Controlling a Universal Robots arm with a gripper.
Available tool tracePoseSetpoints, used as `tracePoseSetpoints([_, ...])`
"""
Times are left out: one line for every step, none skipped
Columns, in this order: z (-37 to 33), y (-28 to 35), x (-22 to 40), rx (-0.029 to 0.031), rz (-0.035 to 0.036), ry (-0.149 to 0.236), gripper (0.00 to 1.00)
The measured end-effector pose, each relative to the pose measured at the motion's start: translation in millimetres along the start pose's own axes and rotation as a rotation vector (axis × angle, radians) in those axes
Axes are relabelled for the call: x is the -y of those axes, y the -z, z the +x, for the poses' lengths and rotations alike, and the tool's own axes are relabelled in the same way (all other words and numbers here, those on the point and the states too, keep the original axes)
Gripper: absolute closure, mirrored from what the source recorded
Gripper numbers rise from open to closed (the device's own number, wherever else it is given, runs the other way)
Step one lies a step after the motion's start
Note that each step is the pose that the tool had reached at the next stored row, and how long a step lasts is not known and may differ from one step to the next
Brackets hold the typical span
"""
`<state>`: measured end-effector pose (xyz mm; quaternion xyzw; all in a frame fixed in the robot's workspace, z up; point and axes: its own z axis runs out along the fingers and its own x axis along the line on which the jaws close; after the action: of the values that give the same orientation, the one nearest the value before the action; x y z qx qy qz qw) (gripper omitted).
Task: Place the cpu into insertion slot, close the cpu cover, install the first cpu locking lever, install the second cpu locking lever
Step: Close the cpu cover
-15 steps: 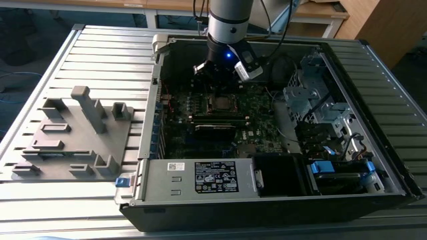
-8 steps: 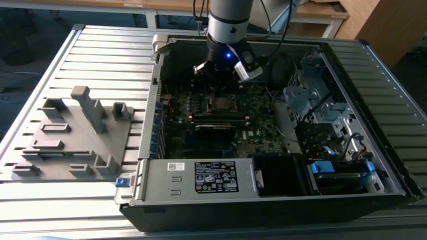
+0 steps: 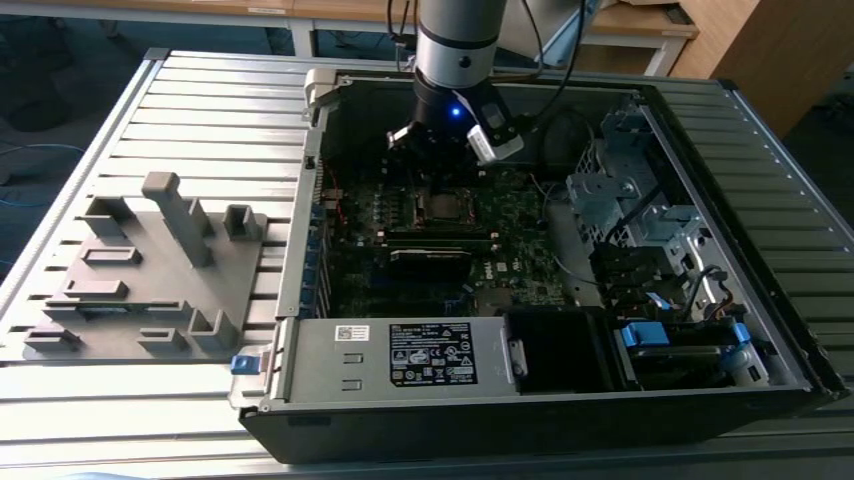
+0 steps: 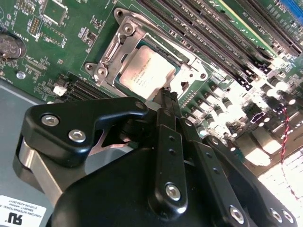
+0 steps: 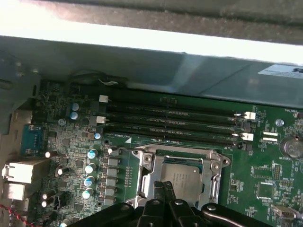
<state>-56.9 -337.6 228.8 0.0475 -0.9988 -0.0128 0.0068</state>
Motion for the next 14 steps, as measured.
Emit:
tracePoseSetpoints([0.0, 0.0, 0.0, 0.0001, 0.0000, -0.001, 0.89])
tracePoseSetpoints([0.0, -0.1, 0.0, 0.0002, -0.0001, -0.006, 0.89])
tracePoseSetpoints([0.0, -0.1, 0.0, 0.0005, -0.0002, -0.017, 0.89])
tracePoseSetpoints([0.0, -0.2, 0.0, 0.0008, -0.0004, -0.031, 0.89])
tracePoseSetpoints([0.0, -0.2, 0.0, 0.0010, -0.0005, -0.038, 0.89])
tracePoseSetpoints([0.0, -0.2, 0.0, 0.0011, -0.0006, -0.039, 0.89])
tracePoseSetpoints([0.0, -0.2, 0.0, 0.0013, -0.0007, -0.044, 0.89])
tracePoseSetpoints([0.0, -0.3, 0.0, 0.0015, -0.0008, -0.056, 0.89])
tracePoseSetpoints([0.0, -0.3, 0.0, 0.0018, -0.0009, -0.069, 0.89])
tracePoseSetpoints([0.0, -0.3, 0.0, 0.0021, -0.0010, -0.080, 0.89])
tracePoseSetpoints([0.0, -0.4, 0.0, 0.0025, -0.0012, -0.093, 0.89])
tracePoseSetpoints([0.0, -0.4, 0.0, 0.0028, -0.0014, -0.108, 0.89])
tracePoseSetpoints([0.0, -0.4, 0.0, 0.0029, -0.0014, -0.110, 0.89])
tracePoseSetpoints([0.0, -0.4, 0.0, 0.0030, -0.0014, -0.110, 0.89])
